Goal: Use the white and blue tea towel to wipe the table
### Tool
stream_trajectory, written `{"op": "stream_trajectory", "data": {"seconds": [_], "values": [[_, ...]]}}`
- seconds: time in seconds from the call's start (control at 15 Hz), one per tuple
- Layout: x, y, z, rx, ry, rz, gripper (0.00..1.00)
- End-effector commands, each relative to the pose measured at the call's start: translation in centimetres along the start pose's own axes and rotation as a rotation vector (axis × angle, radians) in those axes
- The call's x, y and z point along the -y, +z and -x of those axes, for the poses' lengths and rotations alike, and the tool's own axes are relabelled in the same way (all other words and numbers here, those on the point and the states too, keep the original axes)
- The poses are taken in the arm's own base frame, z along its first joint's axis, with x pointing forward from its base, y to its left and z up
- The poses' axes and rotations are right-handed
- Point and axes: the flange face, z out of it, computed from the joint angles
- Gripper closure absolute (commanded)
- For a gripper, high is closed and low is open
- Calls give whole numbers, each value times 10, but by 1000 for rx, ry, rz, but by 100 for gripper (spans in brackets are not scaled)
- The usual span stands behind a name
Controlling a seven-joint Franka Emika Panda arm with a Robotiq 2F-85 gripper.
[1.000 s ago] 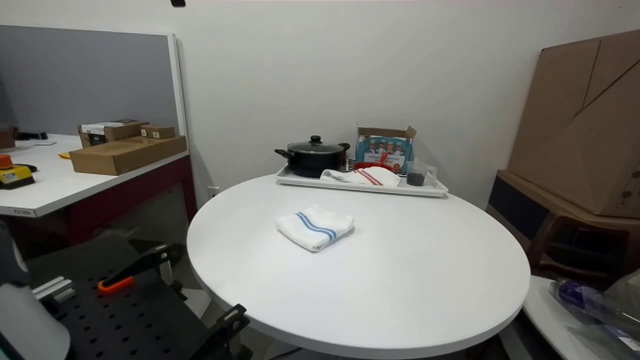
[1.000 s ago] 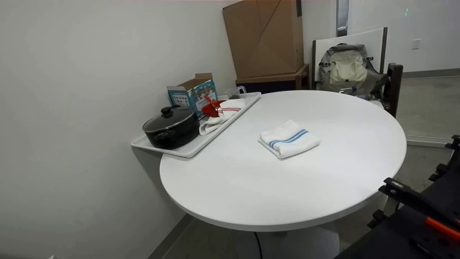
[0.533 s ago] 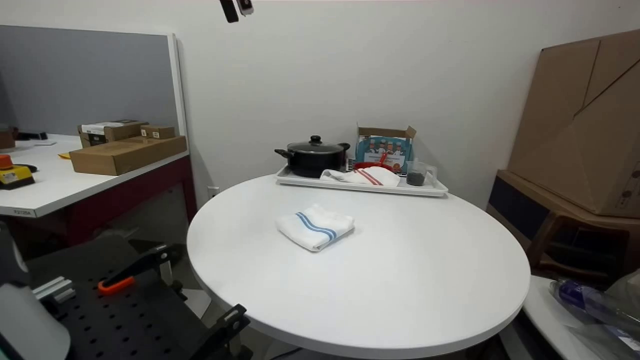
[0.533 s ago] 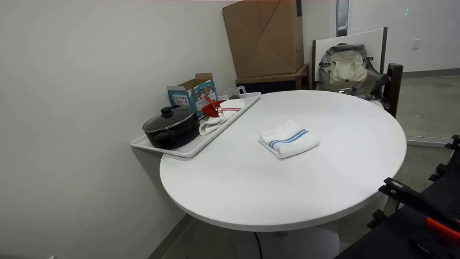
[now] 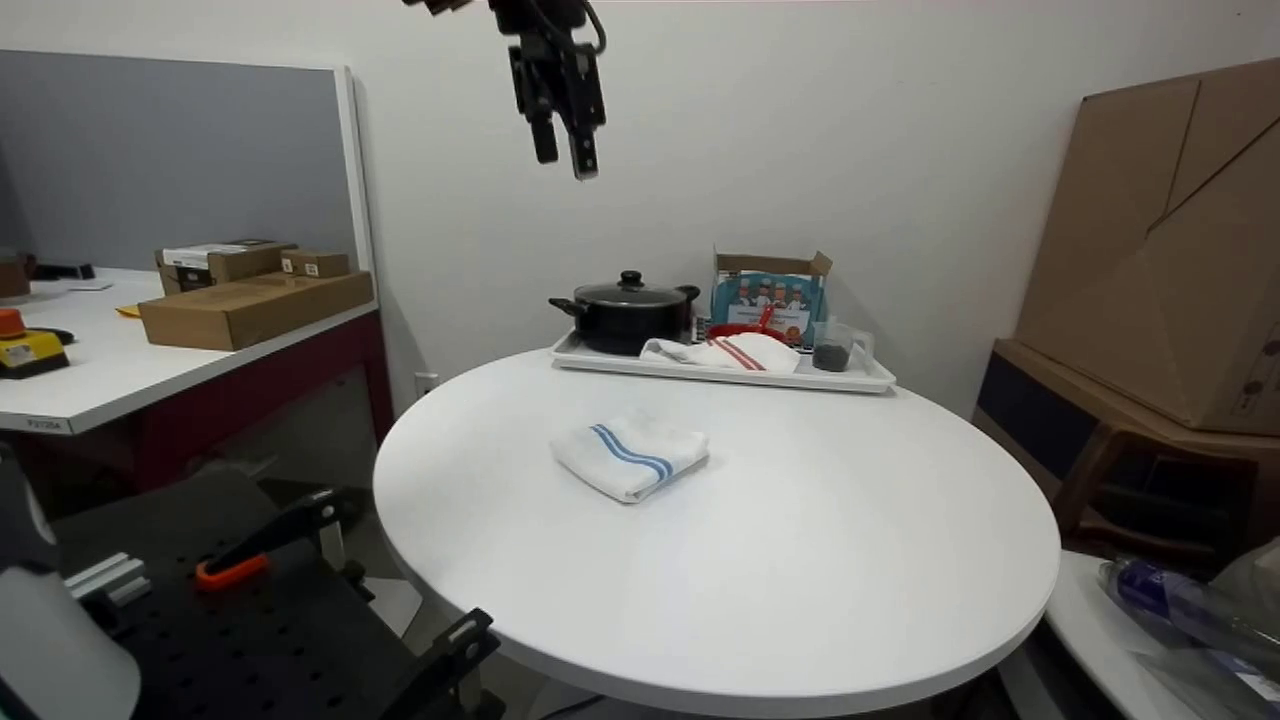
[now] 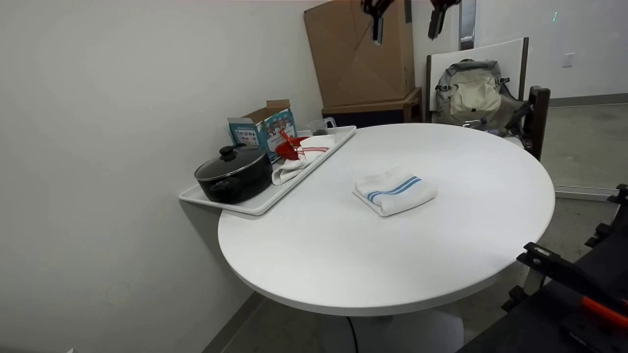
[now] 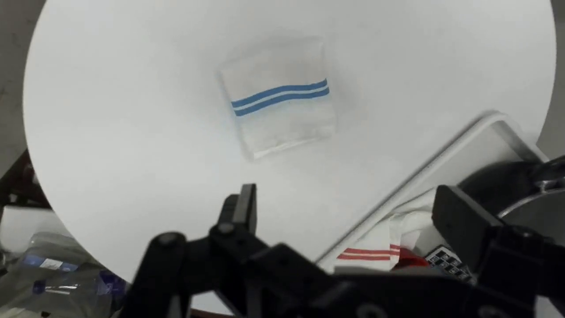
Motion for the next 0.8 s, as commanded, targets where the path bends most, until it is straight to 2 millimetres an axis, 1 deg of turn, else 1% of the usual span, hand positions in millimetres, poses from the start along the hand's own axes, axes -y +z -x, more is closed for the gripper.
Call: {"op": "stream_trajectory", "data": {"seconds": [0.0,0.13,0.27,0.4,0.53,0.73], "values": [[-7,69,-21,90,-28,-15,0],[-10,105,-27,137,-37,-9,0],[-11,136,-33,176,-34,-1,0],[-11,161,-44,200,-18,9,0],[-9,182,-56,206,-18,22,0],[1,221,-66,211,-22,31,0]]}}
